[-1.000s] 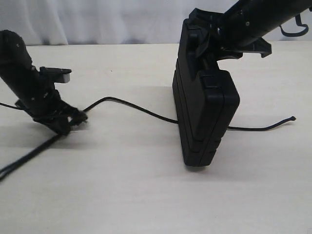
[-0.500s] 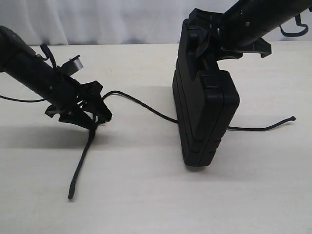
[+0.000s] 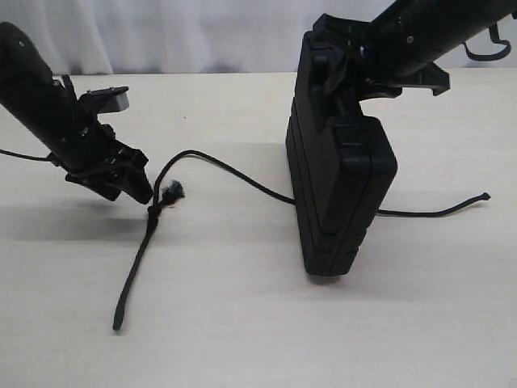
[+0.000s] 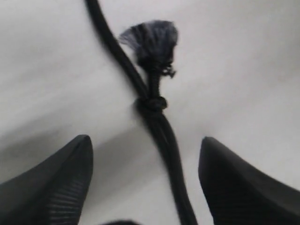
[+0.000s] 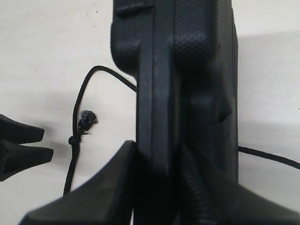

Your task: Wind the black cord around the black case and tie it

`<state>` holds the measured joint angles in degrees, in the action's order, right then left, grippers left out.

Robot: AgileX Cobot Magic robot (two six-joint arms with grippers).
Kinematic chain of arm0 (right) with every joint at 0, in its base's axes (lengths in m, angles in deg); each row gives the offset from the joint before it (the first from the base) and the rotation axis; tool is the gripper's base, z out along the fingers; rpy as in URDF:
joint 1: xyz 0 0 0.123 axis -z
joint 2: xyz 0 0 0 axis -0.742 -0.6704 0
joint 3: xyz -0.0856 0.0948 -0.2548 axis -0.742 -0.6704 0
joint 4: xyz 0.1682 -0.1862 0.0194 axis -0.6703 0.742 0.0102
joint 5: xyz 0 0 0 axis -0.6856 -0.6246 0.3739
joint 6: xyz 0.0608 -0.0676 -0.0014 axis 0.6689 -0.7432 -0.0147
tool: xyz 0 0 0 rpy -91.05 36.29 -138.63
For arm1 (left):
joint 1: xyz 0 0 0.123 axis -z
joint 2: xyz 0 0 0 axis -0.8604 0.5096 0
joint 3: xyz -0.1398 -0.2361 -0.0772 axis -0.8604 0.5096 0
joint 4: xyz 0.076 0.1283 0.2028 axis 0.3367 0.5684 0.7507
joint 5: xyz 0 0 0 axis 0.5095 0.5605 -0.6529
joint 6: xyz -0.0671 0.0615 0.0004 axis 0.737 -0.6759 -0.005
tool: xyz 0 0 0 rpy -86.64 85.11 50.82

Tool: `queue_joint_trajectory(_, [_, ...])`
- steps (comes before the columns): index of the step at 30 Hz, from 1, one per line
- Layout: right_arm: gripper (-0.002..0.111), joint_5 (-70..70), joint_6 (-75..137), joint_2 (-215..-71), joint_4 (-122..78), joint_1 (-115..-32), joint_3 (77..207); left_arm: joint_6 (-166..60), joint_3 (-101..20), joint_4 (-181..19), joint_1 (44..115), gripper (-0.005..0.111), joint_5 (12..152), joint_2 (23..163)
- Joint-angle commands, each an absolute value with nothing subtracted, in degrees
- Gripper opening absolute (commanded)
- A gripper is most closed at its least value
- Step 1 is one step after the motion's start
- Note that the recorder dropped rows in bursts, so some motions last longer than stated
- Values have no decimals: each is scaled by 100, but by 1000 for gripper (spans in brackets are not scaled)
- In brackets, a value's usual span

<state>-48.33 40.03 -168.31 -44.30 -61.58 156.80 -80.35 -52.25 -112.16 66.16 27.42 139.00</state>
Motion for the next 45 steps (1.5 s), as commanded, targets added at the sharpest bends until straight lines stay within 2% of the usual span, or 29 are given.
queue_joint_trajectory(1, [4, -4838, 4018, -16832, -4357, -6145, 15637, -7686, -5182, -10953, 6880, 60, 3211, 13913])
queue_joint_trajectory(5, [4, -4768, 4018, -16832, -4357, -6145, 15637, -7671, -5144, -10930, 7291, 60, 3471, 13977])
queue_joint_trajectory(10, [4, -4765, 4018, -16832, -4357, -6145, 15637, -6054, -5013, -10217, 7538, 58, 4480, 13999])
queue_joint_trajectory(13, [4, -4765, 4018, -16832, -4357, -6145, 15637, -5441, -4987, -9833, 7536, 55, 4548, 14030])
queue_joint_trajectory(20, [4, -4765, 4018, -16832, -4357, -6145, 15637, -5652, -4960, -10047, 7540, 55, 4246, 14206])
queue_joint_trajectory(27, [4, -4767, 4018, -16832, -4357, -6145, 15637, -5652, -4751, -10034, 7540, 55, 4618, 14204])
queue_joint_trajectory(30, [4, -4767, 4018, -16832, -4357, -6145, 15637, -5630, -4751, -10056, 7540, 42, 4561, 14204])
queue_joint_trajectory(33, [4, -4767, 4018, -16832, -4357, -6145, 15637, -5588, -4521, -10955, 7540, 7, 4931, 14204])
queue_joint_trajectory(35, [4, -4767, 4018, -16832, -4357, -6145, 15637, -5626, -4330, -11851, 7540, 0, 5311, 14204])
queue_joint_trajectory(39, [4, -4767, 4018, -16832, -4357, -6145, 15637, -5736, -4290, -13039, 7540, 1, 5333, 14204])
queue_joint_trajectory(41, [4, -4767, 4018, -16832, -4357, -6145, 15637, -6279, -4290, -13278, 7540, 11, 5234, 14204])
queue_joint_trajectory(44, [4, -4767, 4018, -16832, -4357, -6145, 15637, -7001, -4290, -13384, 7540, 47, 5048, 14204])
queue_joint_trajectory(45, [4, -4767, 4018, -16832, -4357, -6145, 15637, -7228, -4310, -13355, 7540, 55, 5018, 14190])
